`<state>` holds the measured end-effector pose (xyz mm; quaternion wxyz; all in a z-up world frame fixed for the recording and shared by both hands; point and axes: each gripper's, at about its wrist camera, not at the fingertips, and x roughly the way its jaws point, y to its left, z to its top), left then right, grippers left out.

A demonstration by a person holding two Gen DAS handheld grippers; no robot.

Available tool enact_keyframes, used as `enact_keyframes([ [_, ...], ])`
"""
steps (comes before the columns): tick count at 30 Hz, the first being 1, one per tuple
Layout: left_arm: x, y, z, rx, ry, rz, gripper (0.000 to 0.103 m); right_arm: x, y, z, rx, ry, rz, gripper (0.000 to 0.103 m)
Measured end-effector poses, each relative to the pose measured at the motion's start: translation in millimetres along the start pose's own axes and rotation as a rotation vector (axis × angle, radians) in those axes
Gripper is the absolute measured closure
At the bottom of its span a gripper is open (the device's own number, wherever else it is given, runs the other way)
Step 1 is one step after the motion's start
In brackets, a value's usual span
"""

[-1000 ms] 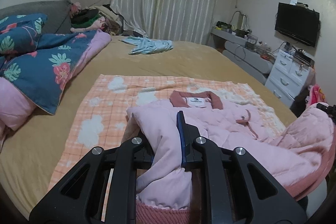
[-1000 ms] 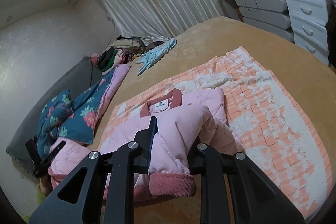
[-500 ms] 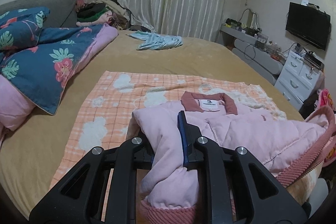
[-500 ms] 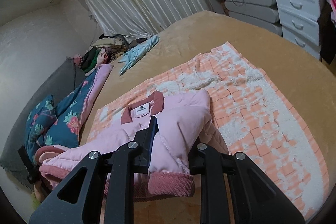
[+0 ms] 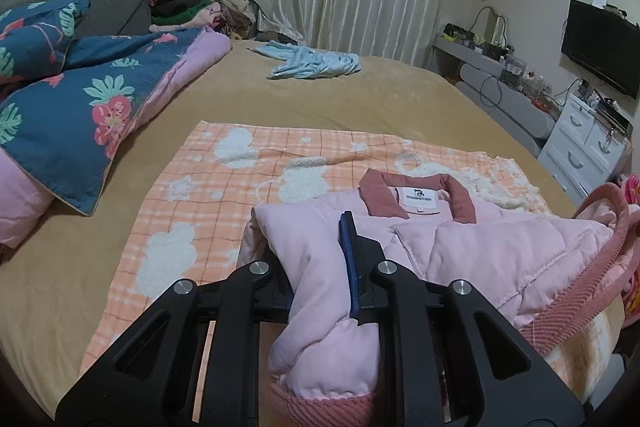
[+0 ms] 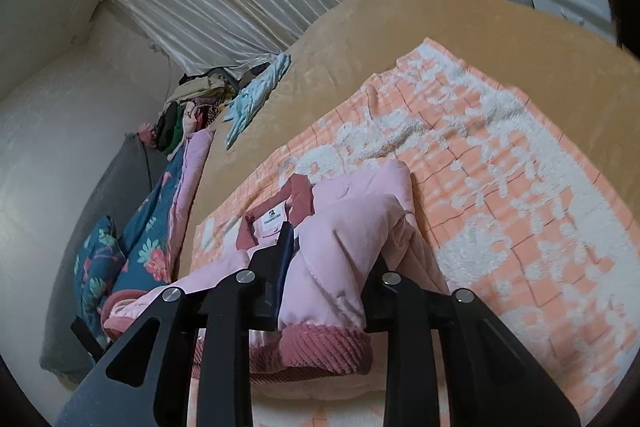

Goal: Fold large clothes
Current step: 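Carry the hem with both tools over toward the collar, then lay the hem on the folded sleeves and open both tools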

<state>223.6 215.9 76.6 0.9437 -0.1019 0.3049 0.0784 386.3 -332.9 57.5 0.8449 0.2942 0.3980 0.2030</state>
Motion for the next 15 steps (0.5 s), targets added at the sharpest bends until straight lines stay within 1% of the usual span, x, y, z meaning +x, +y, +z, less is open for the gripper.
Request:
enact_keyframes([
  [4, 15.9, -0.3, 1.4, 0.004, 0.016, 0.003, 0.09, 17.6, -10.6, 5.8, 0.033, 0.013, 0.012, 0.075],
  [7, 26.5, 1.4, 1.7, 0.0, 0.029, 0.003, 0.09, 28.4, -18.1, 8.6, 0.059, 0.024, 0.033, 0.069],
  [9, 31.5, 2.0, 1.5, 0.0, 0.035, 0.002, 0.09, 32.6, -21.8, 11.3, 0.071, 0.018, 0.036, 0.058],
  [10, 34.6, 2.3, 1.3, 0.001, 0.037, 0.002, 0.09, 33.4, -22.6, 12.0, 0.072, 0.016, 0.039, 0.055],
  [12, 38.8, 2.9, 1.1, 0.001, 0.043, 0.002, 0.09, 34.6, -23.9, 14.4, 0.068, 0.011, 0.045, 0.045],
  [14, 43.4, 3.8, 0.8, -0.004, 0.049, 0.002, 0.09, 33.2, -25.5, 15.3, 0.064, -0.003, 0.035, 0.037],
  [15, 44.8, 3.6, 0.4, -0.004, 0.05, 0.002, 0.089, 33.0, -27.2, 16.0, 0.06, -0.01, 0.037, 0.036],
])
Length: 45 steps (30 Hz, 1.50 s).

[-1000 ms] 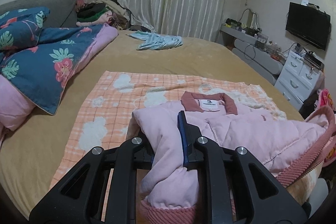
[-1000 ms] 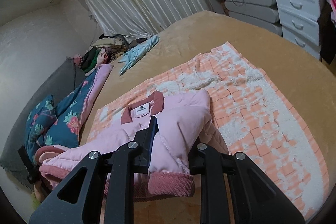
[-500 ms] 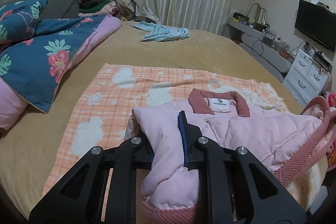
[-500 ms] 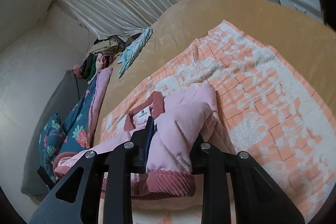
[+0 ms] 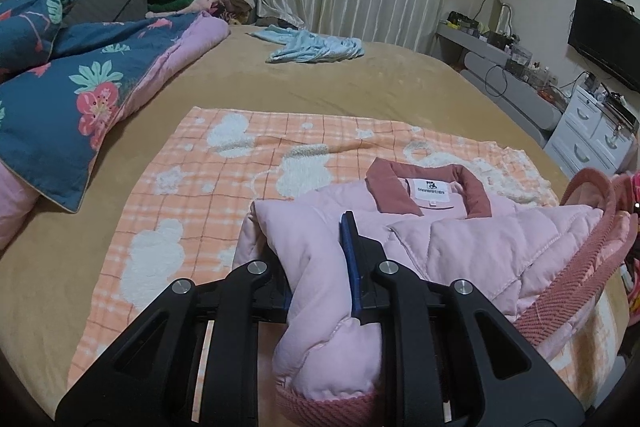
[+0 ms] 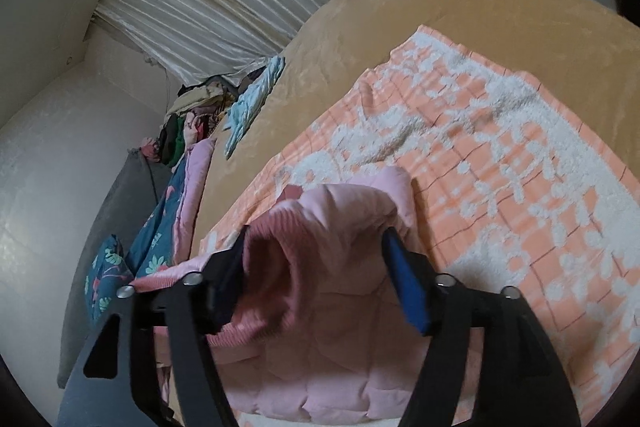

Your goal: Fold large clothes

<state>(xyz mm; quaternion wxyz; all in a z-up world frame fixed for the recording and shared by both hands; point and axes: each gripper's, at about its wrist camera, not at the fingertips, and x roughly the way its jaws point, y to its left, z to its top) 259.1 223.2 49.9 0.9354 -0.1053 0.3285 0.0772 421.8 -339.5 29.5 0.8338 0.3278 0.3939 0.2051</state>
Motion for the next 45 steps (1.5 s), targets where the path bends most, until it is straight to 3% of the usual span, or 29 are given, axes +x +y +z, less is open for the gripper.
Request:
enact_keyframes([
  [6, 7.9, 1.5, 1.3, -0.021, 0.0, -0.023, 0.085, 3.8, -10.0, -8.0, -0.05, -0.029, -0.042, 0.022],
  [8, 8.8, 4.0, 2.4, -0.049, 0.002, -0.06, 0.074, 7.2, -13.1, -13.6, -0.077, -0.039, -0.073, 0.02],
  [10, 7.0, 6.6, 4.2, -0.085, 0.003, -0.124, 0.047, 9.3, -15.9, -16.6, -0.09, -0.056, -0.084, 0.018],
  [16, -13.6, 2.2, 11.5, -0.125, -0.046, -0.192, 0.023, -6.5, -17.1, -16.4, -0.109, -0.183, -0.02, 0.009],
  [18, -26.4, 3.6, 12.8, -0.127, -0.098, -0.161, 0.015, -11.7, -16.3, -17.4, -0.137, -0.218, -0.009, 0.007],
  [22, -44.7, 9.9, 11.5, -0.117, -0.17, -0.108, 0.011, 1.4, -17.0, -24.0, -0.215, -0.159, -0.123, 0.007],
  [25, -35.5, 20.1, -4.4, -0.102, -0.134, -0.065, 0.01, 17.3, -19.8, -38.8, -0.303, -0.098, -0.208, 0.007],
  [28, -6.9, 35.0, -35.6, -0.092, -0.037, -0.036, 0.009, 32.6, -23.9, -55.7, -0.39, -0.044, -0.26, 0.007],
  [35, 48.4, 57.4, -79.7, -0.172, 0.132, -0.123, 0.009, 64.9, -27.4, -78.1, -0.497, 0.036, -0.294, 0.01],
  [36, 51.6, 57.7, -82.4, -0.185, 0.139, -0.153, 0.01, 66.9, -26.2, -81.8, -0.512, 0.027, -0.295, 0.033],
  [38, 52.8, 51.6, -83.7, -0.165, 0.126, -0.175, 0.038, 67.1, -14.6, -91.8, -0.575, -0.017, -0.304, 0.061],
  [39, 52.0, 47.7, -82.8, -0.151, 0.119, -0.173, 0.058, 67.2, -9.0, -94.5, -0.6, -0.043, -0.324, 0.077],
  [40, 48.9, 40.1, -80.0, -0.114, 0.098, -0.145, 0.075, 67.2, -1.3, -96.9, -0.625, -0.066, -0.331, 0.079],
  [42, 43.3, 28.9, -72.3, -0.054, 0.058, -0.105, 0.087, 67.4, 10.7, -95.1, -0.644, -0.102, -0.36, 0.084],
  [45, 36.4, 17.1, -56.2, -0.007, -0.006, -0.049, 0.088, 70.7, 26.4, -78.7, -0.621, -0.143, -0.388, 0.085],
])
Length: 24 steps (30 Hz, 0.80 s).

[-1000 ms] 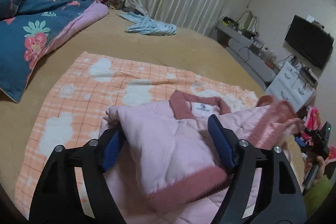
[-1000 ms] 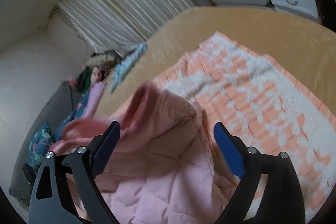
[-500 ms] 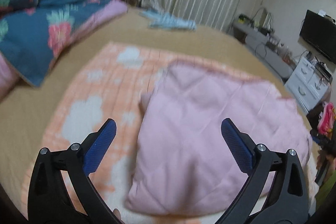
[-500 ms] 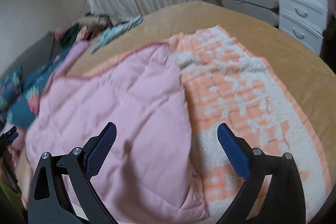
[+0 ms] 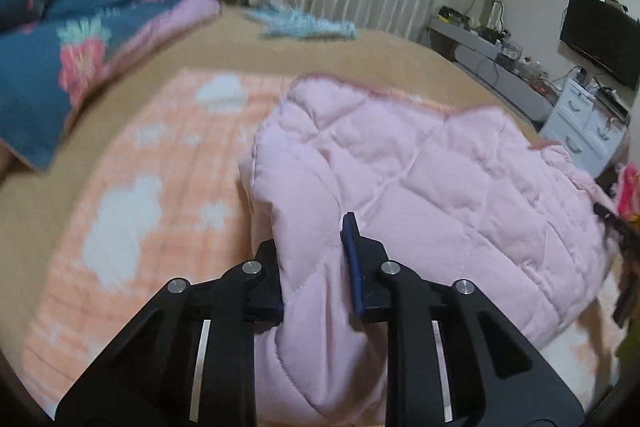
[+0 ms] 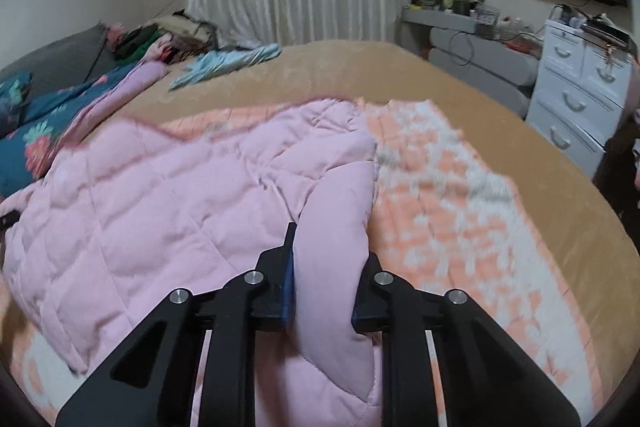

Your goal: Fold large clothes

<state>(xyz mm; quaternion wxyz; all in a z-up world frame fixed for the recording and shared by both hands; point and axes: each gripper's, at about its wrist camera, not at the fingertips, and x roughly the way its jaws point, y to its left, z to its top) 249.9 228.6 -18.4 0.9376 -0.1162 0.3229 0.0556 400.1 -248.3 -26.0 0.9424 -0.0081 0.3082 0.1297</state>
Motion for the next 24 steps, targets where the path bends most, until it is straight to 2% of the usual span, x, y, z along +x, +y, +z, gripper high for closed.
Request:
enact_keyframes([
  [4, 16.6, 1.5, 15.9, -0.002, 0.005, 0.06, 0.089, 23.1, 2.6, 18.4, 0.021, 0.026, -0.052, 0.086],
  [7, 37.9, 5.6, 18.9, -0.034, 0.04, 0.078, 0.089, 43.9, 2.5, 22.3, 0.031, 0.071, -0.087, 0.086],
  [12, 60.1, 3.9, 15.5, -0.032, 0.081, 0.106, 0.089, 67.8, 3.0, 18.4, 0.04, 0.106, -0.119, 0.086],
  [19, 65.7, 0.3, 12.1, -0.028, 0.098, 0.128, 0.088, 87.5, 0.2, 9.1, 0.047, 0.151, -0.141, 0.083],
  [22, 61.9, -3.4, 13.9, -0.013, 0.104, 0.143, 0.086, 82.8, -1.8, 10.4, 0.063, 0.168, -0.144, 0.077],
  [24, 59.3, -4.5, 15.0, -0.011, 0.109, 0.151, 0.084, 77.5, -8.3, 11.7, 0.095, 0.177, -0.137, 0.064],
])
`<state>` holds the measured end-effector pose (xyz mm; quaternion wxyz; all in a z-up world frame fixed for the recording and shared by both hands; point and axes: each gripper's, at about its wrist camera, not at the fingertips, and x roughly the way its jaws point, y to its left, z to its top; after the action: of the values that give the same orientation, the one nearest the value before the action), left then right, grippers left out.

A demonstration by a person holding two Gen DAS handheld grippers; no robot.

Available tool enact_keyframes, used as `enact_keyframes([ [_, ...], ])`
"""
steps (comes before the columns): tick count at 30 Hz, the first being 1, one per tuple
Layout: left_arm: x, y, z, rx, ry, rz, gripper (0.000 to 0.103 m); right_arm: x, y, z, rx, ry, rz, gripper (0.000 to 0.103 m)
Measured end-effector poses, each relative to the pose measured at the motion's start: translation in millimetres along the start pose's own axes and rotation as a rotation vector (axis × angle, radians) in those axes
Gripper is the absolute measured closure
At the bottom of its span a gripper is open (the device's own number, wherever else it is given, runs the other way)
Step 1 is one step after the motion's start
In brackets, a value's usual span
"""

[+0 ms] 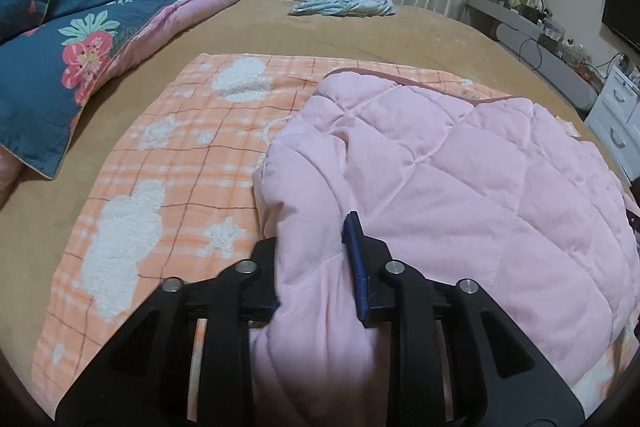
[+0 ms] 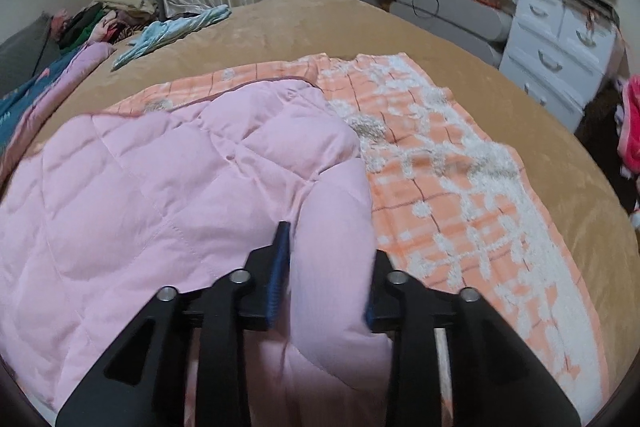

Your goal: Fold large clothes

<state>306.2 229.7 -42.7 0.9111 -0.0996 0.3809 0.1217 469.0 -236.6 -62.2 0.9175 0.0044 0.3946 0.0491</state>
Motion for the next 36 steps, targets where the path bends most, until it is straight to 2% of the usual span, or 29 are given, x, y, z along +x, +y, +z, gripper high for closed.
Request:
enact_keyframes([
  [1, -3.0, 0.1, -0.1, -0.002, 0.0, 0.005, 0.082, -4.4, -4.0, 0.2, 0.015, -0.003, 0.01, 0.057],
  [2, -5.5, 0.5, 0.1, -0.004, -0.001, 0.007, 0.081, -8.5, -5.8, -0.2, 0.023, -0.007, 0.017, 0.04],
  [3, -8.0, 0.6, 0.1, -0.007, 0.0, 0.009, 0.079, -15.2, -9.1, -1.0, 0.03, -0.02, 0.023, 0.029],
  [5, -15.4, 2.4, 0.5, -0.02, 0.004, 0.008, 0.067, -29.2, -12.9, -3.1, 0.032, -0.049, 0.018, 0.023],
  [7, -24.8, 2.4, 1.6, -0.027, -0.005, 0.002, 0.041, -43.8, -16.2, -5.5, 0.037, -0.071, 0.046, 0.012],
  [8, -31.9, 1.9, 2.4, -0.029, -0.015, -0.002, 0.034, -50.6, -17.9, -6.8, 0.04, -0.082, 0.06, 0.007],
  [9, -39.2, 1.1, 3.3, -0.032, -0.024, -0.002, 0.027, -58.4, -19.9, -8.3, 0.043, -0.095, 0.073, 0.005],
  [13, -63.3, -4.1, 3.6, -0.035, -0.048, -0.002, 0.013, -86.4, -24.1, -15.7, 0.035, -0.129, 0.108, 0.004],
  [15, -75.2, -7.8, 1.8, -0.027, -0.055, -0.002, 0.01, -98.1, -24.7, -20.5, 0.029, -0.137, 0.121, 0.004],
  [26, -105.6, -13.5, -26.7, -0.034, -0.033, -0.02, 0.009, -140.4, -25.9, -54.2, 0.056, -0.144, 0.149, 0.004],
  [36, -116.6, -16.3, -53.5, -0.03, -0.011, -0.009, 0.009, -151.3, -28.1, -81.2, 0.114, -0.118, 0.171, 0.004],
])
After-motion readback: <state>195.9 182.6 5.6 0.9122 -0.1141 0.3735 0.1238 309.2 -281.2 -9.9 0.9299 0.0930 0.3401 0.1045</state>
